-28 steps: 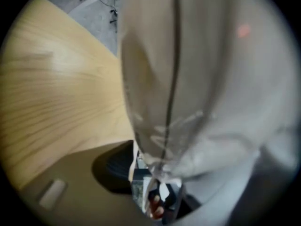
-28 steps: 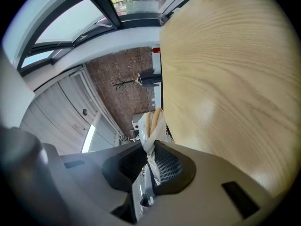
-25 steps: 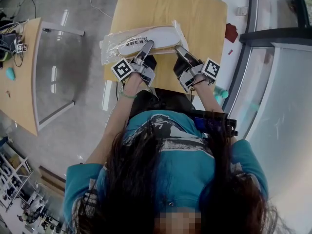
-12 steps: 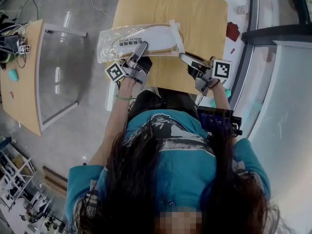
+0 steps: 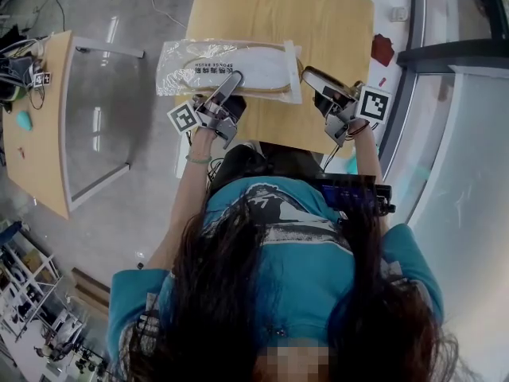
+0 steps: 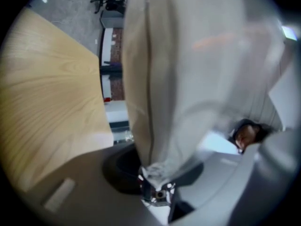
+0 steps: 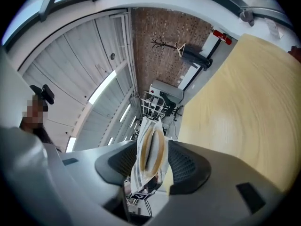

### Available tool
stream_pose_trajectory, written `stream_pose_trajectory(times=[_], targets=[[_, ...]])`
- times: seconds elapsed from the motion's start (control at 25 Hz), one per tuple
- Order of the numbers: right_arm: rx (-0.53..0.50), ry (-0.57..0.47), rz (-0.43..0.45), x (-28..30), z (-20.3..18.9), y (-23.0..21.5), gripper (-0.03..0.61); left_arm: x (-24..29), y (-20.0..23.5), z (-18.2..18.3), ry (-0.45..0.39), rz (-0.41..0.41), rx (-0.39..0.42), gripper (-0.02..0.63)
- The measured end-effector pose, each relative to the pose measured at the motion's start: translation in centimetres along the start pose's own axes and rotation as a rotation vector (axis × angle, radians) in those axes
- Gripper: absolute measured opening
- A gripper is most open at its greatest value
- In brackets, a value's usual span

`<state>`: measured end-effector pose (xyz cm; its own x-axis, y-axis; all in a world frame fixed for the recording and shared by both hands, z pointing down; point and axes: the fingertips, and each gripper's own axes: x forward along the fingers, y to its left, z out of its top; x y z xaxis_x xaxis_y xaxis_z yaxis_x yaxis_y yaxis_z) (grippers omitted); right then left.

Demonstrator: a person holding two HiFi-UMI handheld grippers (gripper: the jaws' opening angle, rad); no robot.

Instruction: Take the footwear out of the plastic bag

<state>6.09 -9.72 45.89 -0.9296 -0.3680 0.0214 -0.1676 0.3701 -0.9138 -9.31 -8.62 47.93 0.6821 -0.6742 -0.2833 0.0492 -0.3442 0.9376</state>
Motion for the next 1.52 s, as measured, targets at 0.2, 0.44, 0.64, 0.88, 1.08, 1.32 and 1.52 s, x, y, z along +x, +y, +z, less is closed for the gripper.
stream_pose_trajectory(times=[0.2,0.44,0.64,0.88,1.08,1.32,1.52], targets=[[0.059,0.018,0.028,0.6,-0.3,-0.5,0.189,0.3,0.3,-0.2,0.017,0.011,0.002,0.107],[0.031,0.064,-0.044,0.9,-1.0,-1.8,0.173,0.4,0.0,-0.3,0.077,0.028,0.067,0.107],[0.127,0.059,0.043,0.9,-1.0,-1.3,0.172,1.1,0.0,-0.2,0.090,0.025,0.078,0.104],[0.101,0.117,-0.003,1.1,-1.2,-1.9,0.143,1.5,0.1,-0.2,0.134,0.061,0.115,0.104],[0.091,0.097,-0.036,1.1,-0.9,-1.7,0.095,1.6,0.1,-0.2,0.097,0.066,0.125,0.111],[0.143,0.057,-0.040,0.8,-0.8,-1.8,0.086,1.9,1.0,0.9,-0.003,0.081,0.106,0.130],[0.115,0.053,-0.063,0.7,-0.5,-1.3,0.086,2.3,1.4,1.3,0.069,0.100,0.143,0.136]])
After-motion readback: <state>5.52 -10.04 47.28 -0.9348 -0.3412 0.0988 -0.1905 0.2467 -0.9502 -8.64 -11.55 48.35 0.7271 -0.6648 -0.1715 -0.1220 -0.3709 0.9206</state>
